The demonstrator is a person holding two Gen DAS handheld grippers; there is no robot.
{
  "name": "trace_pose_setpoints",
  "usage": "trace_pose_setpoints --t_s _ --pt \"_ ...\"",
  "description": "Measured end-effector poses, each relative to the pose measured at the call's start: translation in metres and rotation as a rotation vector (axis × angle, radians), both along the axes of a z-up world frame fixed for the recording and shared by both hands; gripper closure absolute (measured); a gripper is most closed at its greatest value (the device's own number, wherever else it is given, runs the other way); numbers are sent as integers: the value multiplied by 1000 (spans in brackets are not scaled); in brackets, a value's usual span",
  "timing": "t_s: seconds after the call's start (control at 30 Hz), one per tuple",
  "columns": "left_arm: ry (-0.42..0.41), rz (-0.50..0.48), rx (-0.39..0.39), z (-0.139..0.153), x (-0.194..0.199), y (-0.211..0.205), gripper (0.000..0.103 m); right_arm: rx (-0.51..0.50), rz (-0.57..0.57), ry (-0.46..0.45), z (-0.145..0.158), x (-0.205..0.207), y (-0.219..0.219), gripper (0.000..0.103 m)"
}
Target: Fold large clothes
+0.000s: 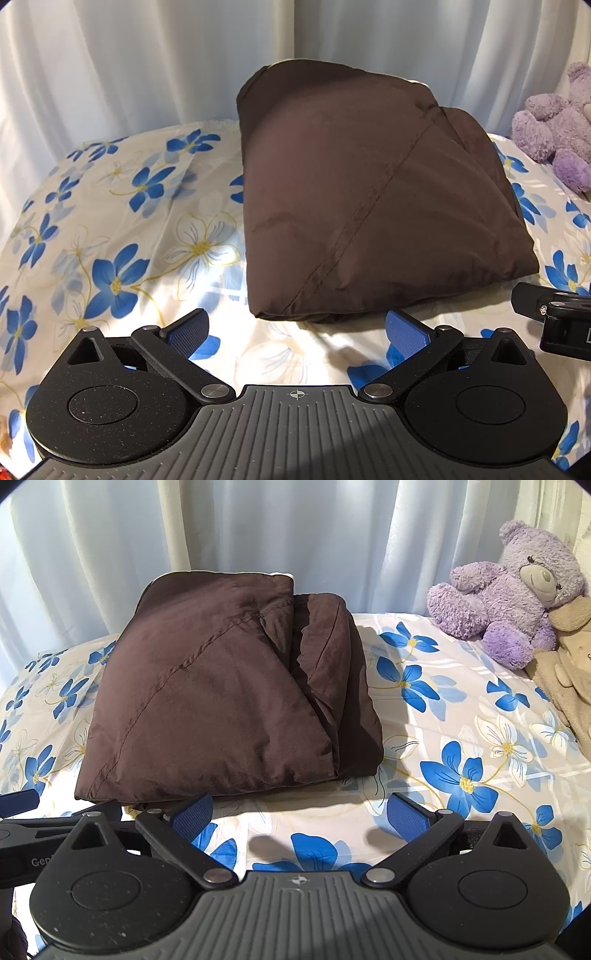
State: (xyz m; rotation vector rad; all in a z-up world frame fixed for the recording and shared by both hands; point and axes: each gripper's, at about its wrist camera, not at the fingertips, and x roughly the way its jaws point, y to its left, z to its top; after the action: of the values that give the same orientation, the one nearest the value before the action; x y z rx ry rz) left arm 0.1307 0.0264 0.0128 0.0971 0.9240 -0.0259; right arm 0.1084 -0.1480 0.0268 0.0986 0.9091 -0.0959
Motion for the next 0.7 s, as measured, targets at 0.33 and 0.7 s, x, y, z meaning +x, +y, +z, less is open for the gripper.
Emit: trace_pose_setpoints --t_s 0.33,0.7 --pt "5 1 -5 0 0 -2 0 1 -1 -1 0 -2 -2 2" --pt "16 7 -12 -1 -2 -4 0 6 0 -5 1 -6 -5 2"
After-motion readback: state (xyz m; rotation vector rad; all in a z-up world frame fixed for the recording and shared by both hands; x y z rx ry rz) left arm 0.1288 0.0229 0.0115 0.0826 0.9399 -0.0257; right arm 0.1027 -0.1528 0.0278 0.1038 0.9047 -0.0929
